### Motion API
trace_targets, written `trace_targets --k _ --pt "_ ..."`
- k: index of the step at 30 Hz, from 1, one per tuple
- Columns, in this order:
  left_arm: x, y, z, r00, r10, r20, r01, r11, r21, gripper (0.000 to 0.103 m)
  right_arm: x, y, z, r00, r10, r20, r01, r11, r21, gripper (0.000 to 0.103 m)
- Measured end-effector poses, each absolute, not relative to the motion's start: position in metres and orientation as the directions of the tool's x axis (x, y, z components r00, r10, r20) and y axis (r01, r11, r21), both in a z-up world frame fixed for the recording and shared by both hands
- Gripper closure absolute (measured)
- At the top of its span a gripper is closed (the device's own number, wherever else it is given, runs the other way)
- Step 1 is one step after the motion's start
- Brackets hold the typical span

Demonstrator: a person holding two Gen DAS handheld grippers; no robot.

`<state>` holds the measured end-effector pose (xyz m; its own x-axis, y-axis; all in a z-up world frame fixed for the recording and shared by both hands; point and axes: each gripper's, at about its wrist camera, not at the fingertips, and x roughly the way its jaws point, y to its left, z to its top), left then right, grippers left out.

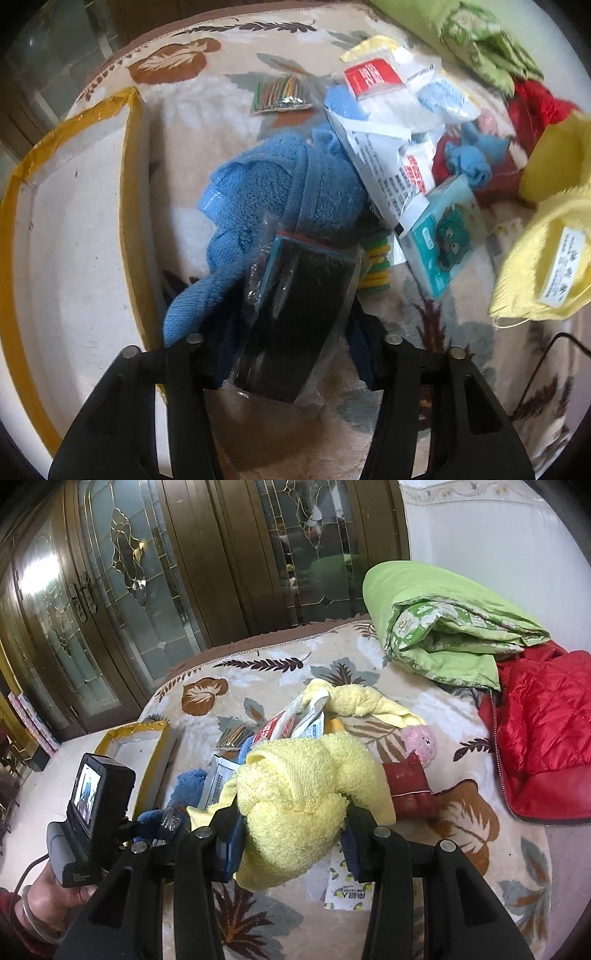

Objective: Organize soft objects
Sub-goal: 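Lift the yellow towel with the right gripper while the left lifts the black package, then carry both items over the clear box and open both grippers to drop them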

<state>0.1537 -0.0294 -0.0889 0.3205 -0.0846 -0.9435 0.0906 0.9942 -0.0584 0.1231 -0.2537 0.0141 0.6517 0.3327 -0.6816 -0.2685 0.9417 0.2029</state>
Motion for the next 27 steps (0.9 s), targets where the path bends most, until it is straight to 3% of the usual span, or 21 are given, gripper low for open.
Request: trace_targets --k 8,15,21,24,27 --pt "0.136 -0.020 -0.073 0.364 -0.126 -0.923 0.094 0.991 -0.098 0.069 0.120 -0.251 0.018 0.656 0.349 -0.669 -0.272 0.936 0.222 0.059" --pt "0.126 0.017 -0.029 0.431 -0.183 -0.883 0.044 0.982 -0.182 0.070 0.123 -0.217 0.035 0.637 0.396 -0.661 -0.366 0.911 0.192 0.059" --pt "0.130 0.092 -0.007 0.490 -0.019 -0.871 -0.169 0.979 -0.117 0.070 0.145 -0.125 0.049 0.554 0.486 -0.676 -0.571 0.813 0.117 0.058" --pt "0.130 0.125 -0.010 0.493 0.096 -0.865 -0.267 0.963 -0.045 0.070 0.165 -0.074 0.041 0.476 0.524 -0.706 -0.653 0.748 0.115 0.058" --pt "0.132 0.152 -0.021 0.484 0.138 -0.864 -0.356 0.933 -0.050 0.070 0.180 -0.025 0.023 0.404 0.527 -0.748 -0.724 0.684 0.091 0.058"
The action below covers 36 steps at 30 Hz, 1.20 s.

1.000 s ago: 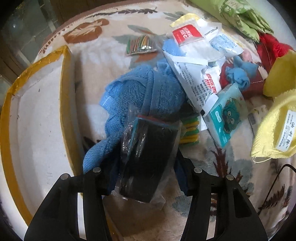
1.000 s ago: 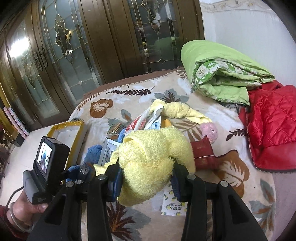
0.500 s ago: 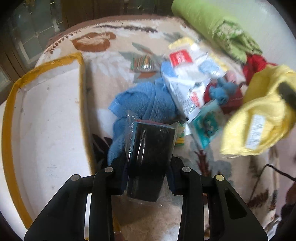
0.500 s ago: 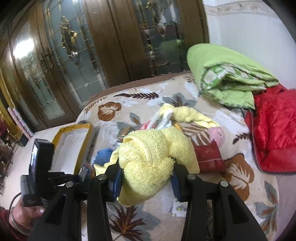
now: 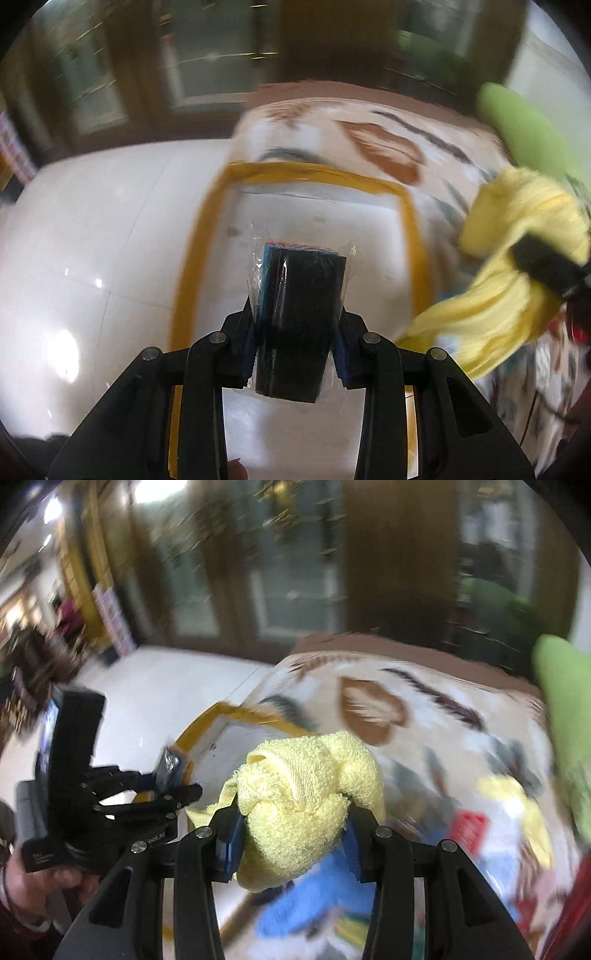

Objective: Organize soft objects
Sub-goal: 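Carry both items over the clear box and open both grippers to drop them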

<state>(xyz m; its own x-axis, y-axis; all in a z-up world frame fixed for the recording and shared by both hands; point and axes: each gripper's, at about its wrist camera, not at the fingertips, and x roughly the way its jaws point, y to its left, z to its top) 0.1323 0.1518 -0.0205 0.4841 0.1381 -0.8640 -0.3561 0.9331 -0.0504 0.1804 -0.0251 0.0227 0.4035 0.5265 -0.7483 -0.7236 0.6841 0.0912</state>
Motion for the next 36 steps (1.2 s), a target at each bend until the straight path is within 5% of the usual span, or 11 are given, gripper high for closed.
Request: trace_targets --k 12,17,23,28,31,36 --pt "0.161 0.179 -0.058 0.443 0.211 -0.871 -0.475 0.879 -0.028 0.070 0.233 0.051 -0.060 0.193 0.407 -0.893 -0.756 0.641 0.129 0.051" --pt "0.160 0.179 -0.069 0.410 0.202 -0.890 -0.488 0.873 -0.027 0.051 0.222 0.019 -0.039 0.209 0.490 -0.846 -0.708 0.673 0.215 0.040" --pt "0.139 0.174 -0.044 0.469 0.194 -0.862 -0.505 0.859 -0.082 0.051 0.184 -0.055 0.009 0.342 0.592 -0.729 -0.646 0.712 0.275 0.039" --pt "0.125 0.130 -0.015 0.531 0.069 -0.844 -0.381 0.910 -0.166 0.050 0.153 -0.150 0.019 0.468 0.579 -0.667 -0.508 0.794 0.333 0.036" --pt "0.124 0.097 -0.010 0.523 -0.017 -0.852 -0.287 0.938 -0.195 0.041 0.139 -0.209 0.013 0.522 0.504 -0.688 -0.384 0.859 0.337 0.032" --pt "0.131 0.042 -0.013 0.498 -0.094 -0.862 -0.141 0.972 -0.187 0.041 0.121 -0.263 -0.005 0.545 0.409 -0.732 -0.271 0.912 0.308 0.031"
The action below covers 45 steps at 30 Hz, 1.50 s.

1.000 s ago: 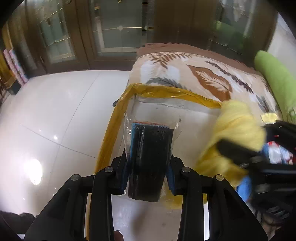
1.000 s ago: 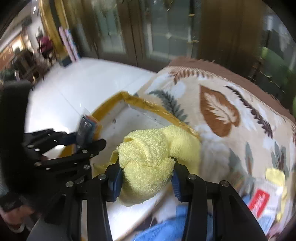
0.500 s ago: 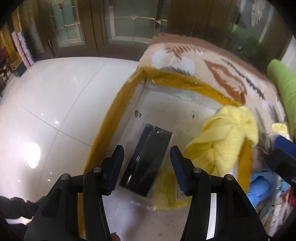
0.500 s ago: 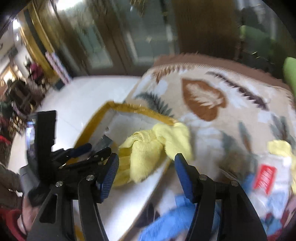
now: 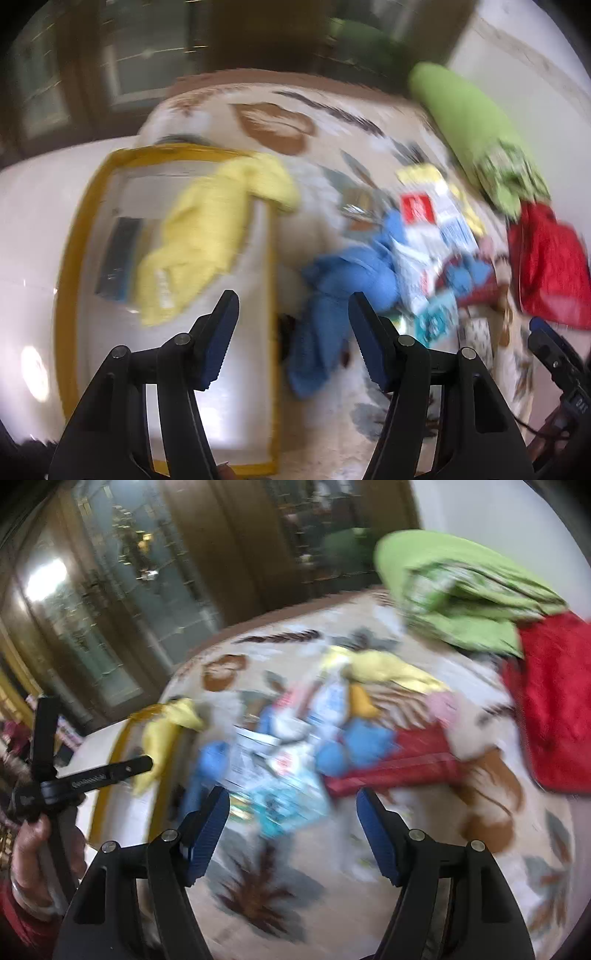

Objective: Organize soft objects
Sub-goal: 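Carry both items over the clear box and open both grippers to drop them, then grasp the blue towel with the left gripper while the right grasps the cartoon wet-wipes pack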

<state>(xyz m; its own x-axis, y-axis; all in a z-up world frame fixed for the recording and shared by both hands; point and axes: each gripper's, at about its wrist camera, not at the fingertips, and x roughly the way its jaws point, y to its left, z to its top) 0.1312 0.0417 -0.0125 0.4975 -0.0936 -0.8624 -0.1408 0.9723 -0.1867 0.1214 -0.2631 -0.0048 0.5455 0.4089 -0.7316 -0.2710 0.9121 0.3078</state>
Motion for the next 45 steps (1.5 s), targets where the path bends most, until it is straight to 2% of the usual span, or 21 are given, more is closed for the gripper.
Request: trace_targets --k 5,9,16,20,22,28,33,38,42,45 --pt "0.140 0.020 -0.026 0.470 -0.092 -0.878 -0.104 0.982 -0.159 0.041 0.115 -0.280 -0.025 0.528 0.372 -0.764 -0.236 0.928 0.288 0.031" --pt "0.150 0.009 -0.039 0.456 -0.093 -0.885 -0.067 0.988 -0.138 0.041 0.115 -0.267 -0.033 0.523 0.385 -0.760 -0.273 0.921 0.279 0.031" --pt "0.165 0.004 -0.052 0.430 -0.118 -0.895 -0.023 0.990 -0.141 0.041 0.124 -0.226 -0.054 0.516 0.298 -0.803 -0.371 0.923 0.105 0.031" --pt "0.175 0.003 -0.058 0.403 -0.085 -0.911 -0.056 0.992 -0.117 0.041 0.138 -0.211 -0.067 0.495 0.253 -0.831 -0.400 0.916 0.041 0.031" --pt "0.179 0.005 -0.060 0.402 -0.104 -0.910 -0.071 0.987 -0.144 0.041 0.143 -0.206 -0.071 0.492 0.239 -0.837 -0.406 0.914 0.023 0.031" --pt "0.189 -0.003 -0.057 0.401 -0.083 -0.912 -0.028 0.994 -0.102 0.041 0.153 -0.202 -0.080 0.479 0.229 -0.847 -0.410 0.912 0.015 0.031" --pt "0.190 -0.008 -0.059 0.374 -0.158 -0.914 0.081 0.987 -0.138 0.041 0.157 -0.199 -0.081 0.495 0.221 -0.840 -0.404 0.915 0.003 0.029" --pt "0.190 -0.007 -0.064 0.378 -0.142 -0.915 0.077 0.990 -0.122 0.041 0.163 -0.197 -0.086 0.484 0.226 -0.846 -0.398 0.917 0.017 0.025" --pt "0.185 0.004 -0.043 0.458 -0.156 -0.875 0.073 0.988 -0.138 0.041 0.163 -0.193 -0.085 0.489 0.238 -0.839 -0.426 0.905 0.008 0.025" --pt "0.195 0.011 -0.051 0.391 -0.173 -0.904 0.065 0.985 -0.160 0.041 0.169 -0.190 -0.088 0.470 0.250 -0.847 -0.436 0.900 0.023 0.024"
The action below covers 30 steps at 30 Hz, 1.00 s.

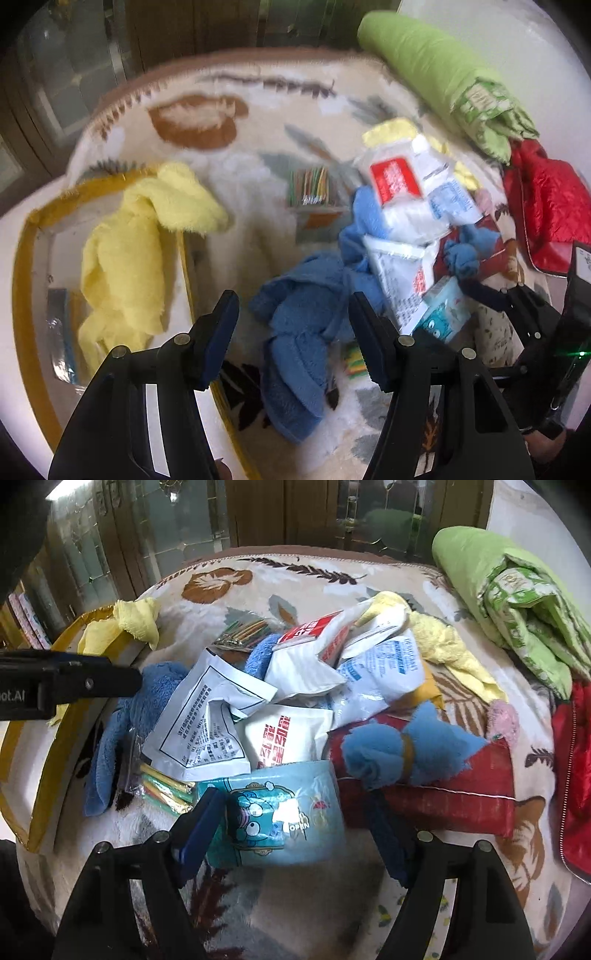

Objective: Organize soft objects
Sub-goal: 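Grasp the blue towel with the left gripper while the right grasps the cartoon wet-wipes pack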

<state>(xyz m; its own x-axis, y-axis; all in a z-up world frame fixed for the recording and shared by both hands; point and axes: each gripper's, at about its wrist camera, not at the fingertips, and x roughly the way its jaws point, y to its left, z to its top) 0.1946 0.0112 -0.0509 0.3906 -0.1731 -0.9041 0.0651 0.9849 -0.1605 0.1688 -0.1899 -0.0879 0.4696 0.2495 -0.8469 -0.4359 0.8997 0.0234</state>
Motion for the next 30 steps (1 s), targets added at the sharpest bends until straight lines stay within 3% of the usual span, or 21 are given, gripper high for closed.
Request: trace_targets --k 10,15,23,25,30 --pt "0.196 0.000 -0.071 0.292 -0.245 -0.924 0.179 0.964 -0.199 0.040 0.174 -0.176 -0.092 0.415 0.292 -0.862 -0.506 0.861 0.048 0.023" --pt "0.199 -0.017 -0.079 0.280 -0.214 -0.936 0.244 0.959 -0.146 0.040 0.174 -0.169 -0.095 0.417 0.277 -0.866 -0.513 0.858 0.027 0.023" --pt "0.207 -0.016 -0.080 0.305 -0.229 -0.925 0.177 0.967 -0.181 0.041 0.167 -0.182 -0.095 0.428 0.326 -0.843 -0.462 0.881 0.106 0.040" --pt "0.204 -0.012 -0.077 0.312 -0.236 -0.920 0.163 0.968 -0.193 0.055 0.164 -0.188 -0.094 0.438 0.333 -0.835 -0.445 0.887 0.120 0.046" --pt "0.192 -0.012 -0.075 0.318 -0.282 -0.905 0.147 0.958 -0.247 0.067 0.154 -0.200 -0.089 0.454 0.348 -0.820 -0.422 0.895 0.147 0.059"
